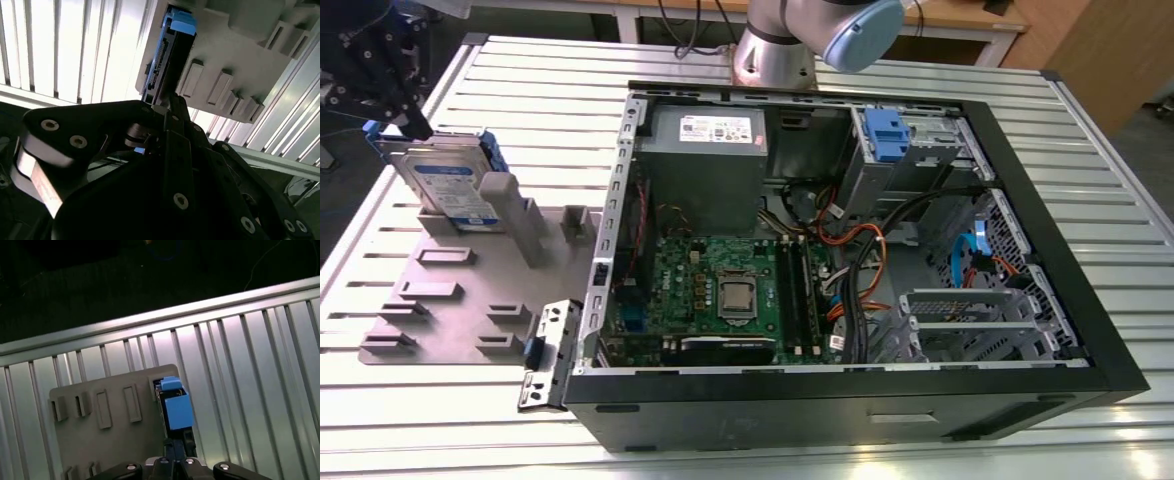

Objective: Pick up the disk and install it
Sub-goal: 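Pick up the disk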

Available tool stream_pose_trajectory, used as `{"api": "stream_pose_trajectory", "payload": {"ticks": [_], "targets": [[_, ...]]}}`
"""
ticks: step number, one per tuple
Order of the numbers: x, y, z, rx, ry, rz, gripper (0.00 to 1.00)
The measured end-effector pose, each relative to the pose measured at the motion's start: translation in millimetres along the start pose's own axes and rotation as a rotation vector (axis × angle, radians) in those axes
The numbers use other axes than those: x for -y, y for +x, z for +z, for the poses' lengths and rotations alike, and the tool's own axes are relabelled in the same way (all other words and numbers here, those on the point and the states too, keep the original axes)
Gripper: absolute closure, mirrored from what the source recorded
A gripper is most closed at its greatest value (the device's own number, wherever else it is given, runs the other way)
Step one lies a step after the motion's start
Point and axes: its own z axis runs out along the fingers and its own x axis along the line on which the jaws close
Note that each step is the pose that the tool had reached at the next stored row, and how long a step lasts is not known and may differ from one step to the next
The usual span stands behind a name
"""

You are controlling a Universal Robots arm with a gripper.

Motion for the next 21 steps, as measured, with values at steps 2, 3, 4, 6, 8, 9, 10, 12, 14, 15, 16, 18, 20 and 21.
{"api": "stream_pose_trajectory", "payload": {"ticks": [2, 3, 4, 6, 8, 9, 10, 12, 14, 15, 16, 18, 20, 21], "targets": [[0.0, 0.0, 0.1, -0.001, -0.0011, -0.033, 0.89], [-0.1, 0.0, 0.1, -0.0006, -0.0017, -0.046, 0.89], [-0.1, -0.1, 0.0, 0.0, -0.0023, -0.054, 0.89], [0.0, -0.1, 0.1, 0.0009, -0.0024, -0.055, 0.89], [0.1, -0.1, 0.3, 0.0012, -0.0024, -0.056, 0.89], [0.1, -0.2, 0.5, 0.0016, -0.0023, -0.056, 0.89], [0.2, -0.5, 0.6, 0.0017, -0.0023, -0.056, 0.89], [0.1, -2.1, 0.8, 0.0015, -0.0025, -0.056, 0.89], [-0.1, -4.8, 1.3, 0.0017, -0.0025, -0.056, 0.89], [-0.1, -5.9, 1.5, 0.0016, -0.0025, -0.056, 0.89], [0.0, -6.6, 1.6, 0.0016, -0.0025, -0.056, 0.89], [0.3, -7.7, 2.0, 0.0017, -0.0024, -0.056, 0.89], [0.3, -7.6, 2.0, 0.0016, -0.0025, -0.056, 0.89], [0.3, -7.7, 2.0, 0.0017, -0.0025, -0.056, 0.89]]}}
